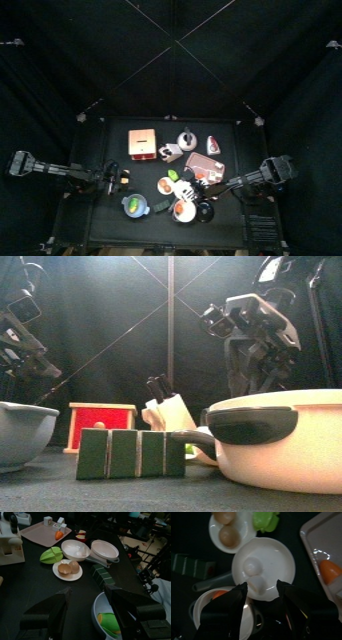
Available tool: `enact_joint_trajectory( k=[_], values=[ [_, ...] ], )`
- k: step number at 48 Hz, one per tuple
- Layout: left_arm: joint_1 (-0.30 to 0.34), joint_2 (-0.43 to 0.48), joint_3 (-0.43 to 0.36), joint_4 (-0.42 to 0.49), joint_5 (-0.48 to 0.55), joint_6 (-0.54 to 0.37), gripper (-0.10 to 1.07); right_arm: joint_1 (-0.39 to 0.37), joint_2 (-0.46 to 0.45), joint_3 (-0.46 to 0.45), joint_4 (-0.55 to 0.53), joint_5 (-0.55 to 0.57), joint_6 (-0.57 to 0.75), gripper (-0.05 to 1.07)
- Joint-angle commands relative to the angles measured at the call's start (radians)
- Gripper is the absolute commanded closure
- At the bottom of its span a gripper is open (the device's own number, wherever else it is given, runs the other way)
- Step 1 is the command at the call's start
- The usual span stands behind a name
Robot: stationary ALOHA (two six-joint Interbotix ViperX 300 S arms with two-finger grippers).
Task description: Grab carrot top
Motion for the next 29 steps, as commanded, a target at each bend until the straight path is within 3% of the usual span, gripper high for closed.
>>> enact_joint_trajectory(
  k=[1,14,29],
  values=[
    [0.002,0.002,-0.012,-0.002,-0.003,0.002,0.07,0.041,-0.006,-0.029,-0.009,-0.048,-0.015,0.17],
    [0.000,0.000,-0.014,-0.002,-0.003,0.000,0.07,0.140,0.052,-0.077,-0.002,-0.124,-0.083,0.17],
    [0.002,0.000,-0.012,0.000,-0.003,0.000,0.07,0.160,0.152,-0.133,-0.008,-0.129,-0.084,0.17]
  ],
)
